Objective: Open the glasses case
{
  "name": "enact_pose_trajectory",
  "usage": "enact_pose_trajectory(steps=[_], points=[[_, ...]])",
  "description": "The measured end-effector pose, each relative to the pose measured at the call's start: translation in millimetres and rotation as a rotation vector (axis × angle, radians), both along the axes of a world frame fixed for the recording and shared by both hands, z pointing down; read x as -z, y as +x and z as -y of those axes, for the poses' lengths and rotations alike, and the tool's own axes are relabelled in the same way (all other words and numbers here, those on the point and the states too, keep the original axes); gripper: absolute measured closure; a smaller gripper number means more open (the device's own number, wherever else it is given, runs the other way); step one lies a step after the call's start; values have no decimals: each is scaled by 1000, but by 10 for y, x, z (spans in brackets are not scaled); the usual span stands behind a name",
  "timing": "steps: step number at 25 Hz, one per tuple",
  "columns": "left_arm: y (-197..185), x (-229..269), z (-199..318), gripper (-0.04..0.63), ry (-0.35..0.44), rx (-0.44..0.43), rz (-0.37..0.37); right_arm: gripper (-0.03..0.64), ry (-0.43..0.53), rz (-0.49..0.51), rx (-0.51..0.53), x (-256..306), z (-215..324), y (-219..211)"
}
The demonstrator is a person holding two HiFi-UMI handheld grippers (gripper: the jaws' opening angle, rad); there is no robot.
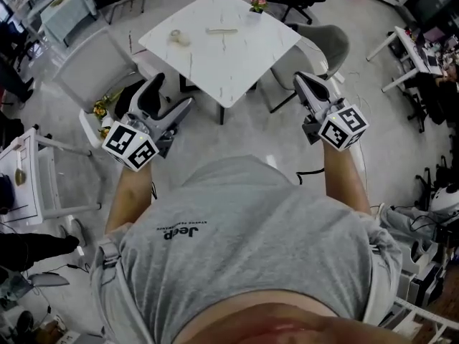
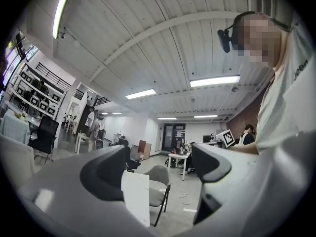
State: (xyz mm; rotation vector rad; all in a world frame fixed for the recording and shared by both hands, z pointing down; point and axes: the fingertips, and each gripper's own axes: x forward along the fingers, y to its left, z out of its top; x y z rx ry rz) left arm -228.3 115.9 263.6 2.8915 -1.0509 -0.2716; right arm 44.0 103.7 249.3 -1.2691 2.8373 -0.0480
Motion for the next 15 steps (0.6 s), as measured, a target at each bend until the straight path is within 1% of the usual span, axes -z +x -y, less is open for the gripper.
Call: enact_pose_trajectory(steps=[3, 6, 10, 13, 15], points=[[-178, 45, 385, 150, -10, -14, -2, 612, -1, 2, -24, 64, 348, -152], [-305, 64, 747, 150, -23, -29, -3, 612, -14, 8, -46, 82, 686, -215], [-433, -4, 1134, 150, -43, -38, -1, 612, -37, 15, -69, -45, 1005, -269], [-413, -90, 1316, 150, -59, -46, 1, 612, -57, 23, -85, -205, 1151, -216], [-301, -128, 1454, 150, -67, -51, 4, 612, -69, 35, -93, -277, 1282, -83]])
